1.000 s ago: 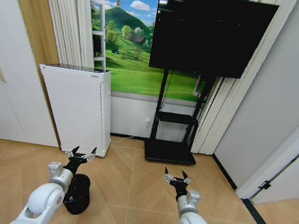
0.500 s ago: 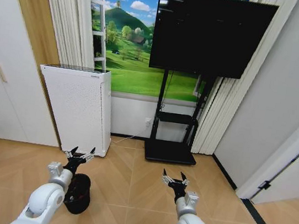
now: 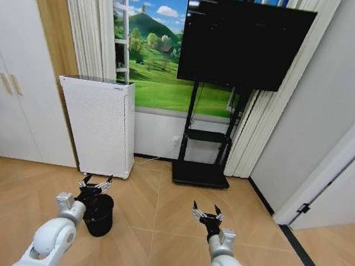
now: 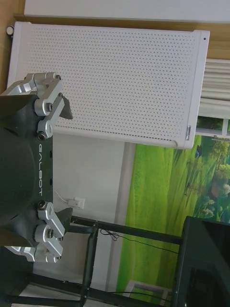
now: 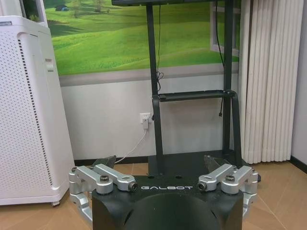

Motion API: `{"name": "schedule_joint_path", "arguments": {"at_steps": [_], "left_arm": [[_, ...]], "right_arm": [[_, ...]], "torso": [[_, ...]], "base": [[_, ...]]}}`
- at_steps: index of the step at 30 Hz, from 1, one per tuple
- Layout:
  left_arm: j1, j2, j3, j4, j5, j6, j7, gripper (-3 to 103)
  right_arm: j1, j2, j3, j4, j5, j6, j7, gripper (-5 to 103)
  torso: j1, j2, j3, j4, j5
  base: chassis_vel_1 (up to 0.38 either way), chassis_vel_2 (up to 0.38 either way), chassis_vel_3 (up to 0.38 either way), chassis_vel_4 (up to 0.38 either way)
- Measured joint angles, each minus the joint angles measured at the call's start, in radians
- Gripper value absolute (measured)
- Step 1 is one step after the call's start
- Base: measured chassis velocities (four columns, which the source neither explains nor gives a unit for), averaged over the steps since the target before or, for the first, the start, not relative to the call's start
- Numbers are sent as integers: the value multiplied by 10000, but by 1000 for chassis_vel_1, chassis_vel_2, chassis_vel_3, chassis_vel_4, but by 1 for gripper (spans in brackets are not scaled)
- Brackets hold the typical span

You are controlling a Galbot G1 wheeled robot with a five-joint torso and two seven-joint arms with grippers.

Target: Pick up the trash bin and place the garbage on the floor into it.

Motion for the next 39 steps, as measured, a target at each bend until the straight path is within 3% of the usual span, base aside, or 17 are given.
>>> {"name": "schedule_joint_path", "arguments": {"at_steps": [39], "left_arm": [[40,-58,40,-76,29,3,-18,100]], "right_arm": [[16,2,-71,-257,-72,122,-31,100]], "torso": [[-13,-30,-20,-2,3]], "base": [[211,-216,-216,217]]}}
